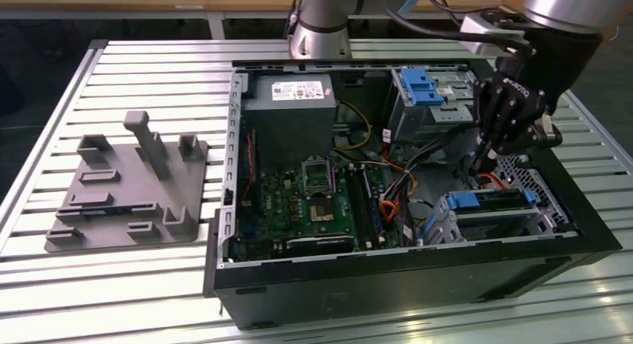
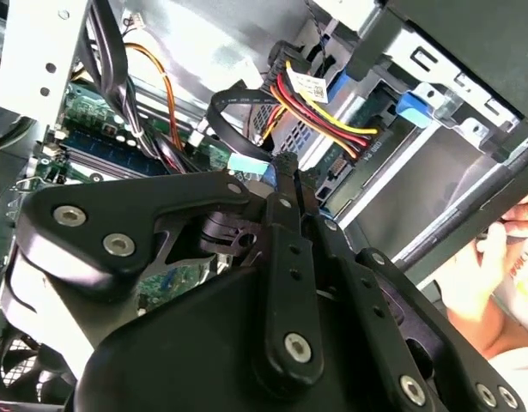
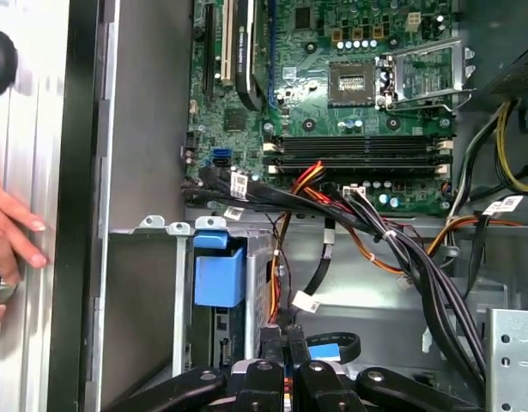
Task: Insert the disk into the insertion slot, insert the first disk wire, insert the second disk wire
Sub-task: 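Insert the second disk wire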
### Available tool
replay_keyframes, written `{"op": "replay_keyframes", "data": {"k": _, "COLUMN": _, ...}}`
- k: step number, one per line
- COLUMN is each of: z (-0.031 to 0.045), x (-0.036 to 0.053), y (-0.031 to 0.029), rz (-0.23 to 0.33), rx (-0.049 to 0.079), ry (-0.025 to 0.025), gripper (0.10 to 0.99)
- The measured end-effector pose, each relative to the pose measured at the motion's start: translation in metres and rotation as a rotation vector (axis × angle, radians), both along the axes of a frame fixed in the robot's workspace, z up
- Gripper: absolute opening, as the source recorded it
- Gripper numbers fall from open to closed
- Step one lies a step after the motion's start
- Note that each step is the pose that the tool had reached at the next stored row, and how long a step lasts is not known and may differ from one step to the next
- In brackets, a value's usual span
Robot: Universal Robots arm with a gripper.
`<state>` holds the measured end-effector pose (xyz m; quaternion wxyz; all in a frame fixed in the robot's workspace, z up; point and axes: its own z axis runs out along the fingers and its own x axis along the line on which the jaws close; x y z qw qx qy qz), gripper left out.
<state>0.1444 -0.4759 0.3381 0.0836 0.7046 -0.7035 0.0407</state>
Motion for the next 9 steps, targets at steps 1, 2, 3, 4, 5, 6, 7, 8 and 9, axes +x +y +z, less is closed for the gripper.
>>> {"op": "replay_keyframes", "data": {"k": 1, "z": 0.0000, "x": 0.0000, "y": -0.0016, "rz": 0.000, "rx": 0.003, "ry": 0.0000, "gripper": 0.145}}
{"op": "replay_keyframes", "data": {"k": 2, "z": 0.0000, "x": 0.0000, "y": -0.0032, "rz": 0.000, "rx": 0.006, "ry": 0.0000, "gripper": 0.145}}
{"op": "replay_keyframes", "data": {"k": 3, "z": 0.0000, "x": 0.0001, "y": -0.0050, "rz": 0.000, "rx": 0.008, "ry": 0.0000, "gripper": 0.145}}
{"op": "replay_keyframes", "data": {"k": 4, "z": 0.0000, "x": 0.0001, "y": -0.0066, "rz": 0.000, "rx": 0.009, "ry": 0.0000, "gripper": 0.145}}
{"op": "replay_keyframes", "data": {"k": 5, "z": 0.0001, "x": 0.0002, "y": -0.0083, "rz": 0.000, "rx": 0.010, "ry": 0.0000, "gripper": 0.145}}
{"op": "replay_keyframes", "data": {"k": 6, "z": 0.0001, "x": 0.0002, "y": -0.0099, "rz": -0.001, "rx": 0.011, "ry": 0.0000, "gripper": 0.145}}
{"op": "replay_keyframes", "data": {"k": 7, "z": 0.0000, "x": 0.0003, "y": -0.0115, "rz": -0.001, "rx": 0.013, "ry": 0.0000, "gripper": 0.145}}
{"op": "replay_keyframes", "data": {"k": 8, "z": 0.0000, "x": 0.0004, "y": -0.0131, "rz": -0.001, "rx": 0.015, "ry": 0.0000, "gripper": 0.145}}
{"op": "replay_keyframes", "data": {"k": 9, "z": 0.0000, "x": 0.0005, "y": -0.0146, "rz": -0.001, "rx": 0.017, "ry": 0.0000, "gripper": 0.145}}
